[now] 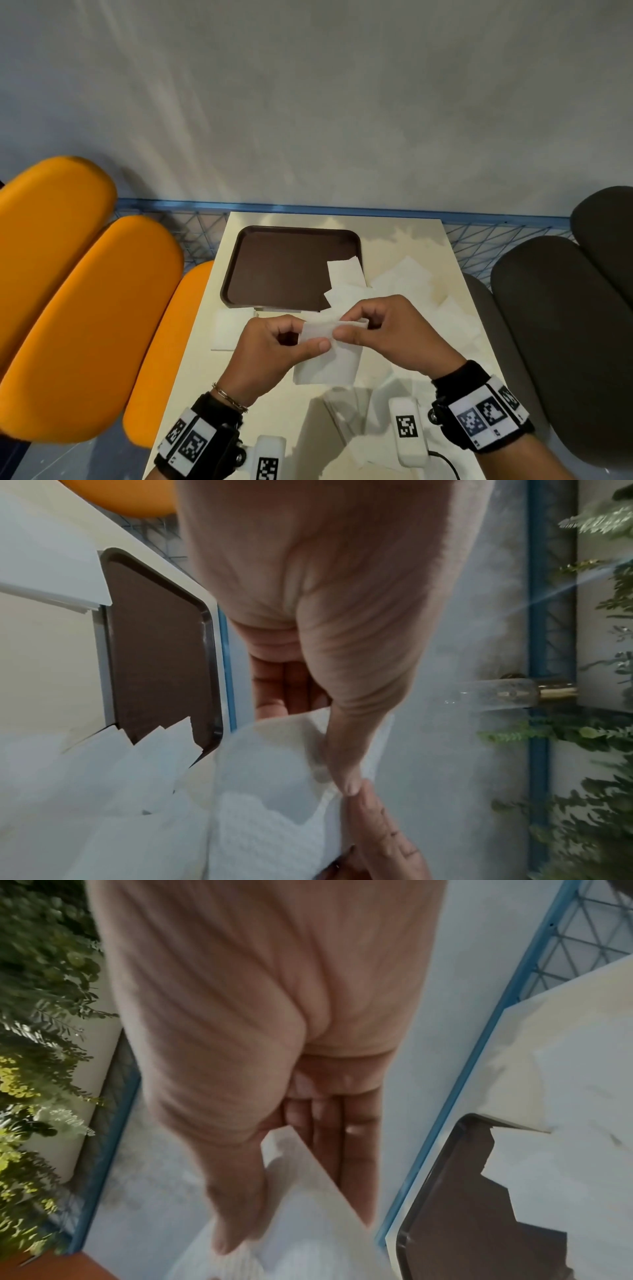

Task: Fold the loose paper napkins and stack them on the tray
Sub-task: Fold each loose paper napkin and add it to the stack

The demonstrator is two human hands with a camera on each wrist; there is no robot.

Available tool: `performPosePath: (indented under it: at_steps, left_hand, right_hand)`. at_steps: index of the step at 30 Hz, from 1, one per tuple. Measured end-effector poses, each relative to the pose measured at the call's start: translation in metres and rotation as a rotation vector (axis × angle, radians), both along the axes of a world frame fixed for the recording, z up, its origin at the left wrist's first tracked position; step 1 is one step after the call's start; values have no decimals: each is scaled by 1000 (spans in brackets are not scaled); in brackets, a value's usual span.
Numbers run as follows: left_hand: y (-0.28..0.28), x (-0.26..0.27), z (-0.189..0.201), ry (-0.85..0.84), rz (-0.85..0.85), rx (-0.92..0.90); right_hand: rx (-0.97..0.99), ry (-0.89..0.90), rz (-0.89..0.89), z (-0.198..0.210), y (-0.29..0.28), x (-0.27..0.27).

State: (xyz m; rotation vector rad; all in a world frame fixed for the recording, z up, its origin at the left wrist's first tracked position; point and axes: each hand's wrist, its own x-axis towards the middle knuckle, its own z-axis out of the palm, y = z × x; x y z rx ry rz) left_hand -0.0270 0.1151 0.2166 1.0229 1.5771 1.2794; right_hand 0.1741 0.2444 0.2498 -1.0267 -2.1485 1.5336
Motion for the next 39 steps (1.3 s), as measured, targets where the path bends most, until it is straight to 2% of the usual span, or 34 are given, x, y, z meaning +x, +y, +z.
performPosePath:
  at_steps: [5,13,18,23,29,39]
  left_hand:
    - [1,6,2,-61,203,33]
    - [3,15,-2,-40,352,78]
    - [5,19,-8,186,296,46]
    - [8,27,-8,229,268,57]
    - [11,33,-8,139,314,71]
    - [12,41,-5,-137,351,54]
  right_hand:
    - [-7,85,-136,-7,5,-4]
    - [-43,174,-224,-10,8,-9]
    - [-3,155,-262,-15,9,-9]
    - [16,159,-284,-16,11,-6]
    - [-34,201,-340,-16,8,-6]
    - [-59,229,-357,-14,2,-5]
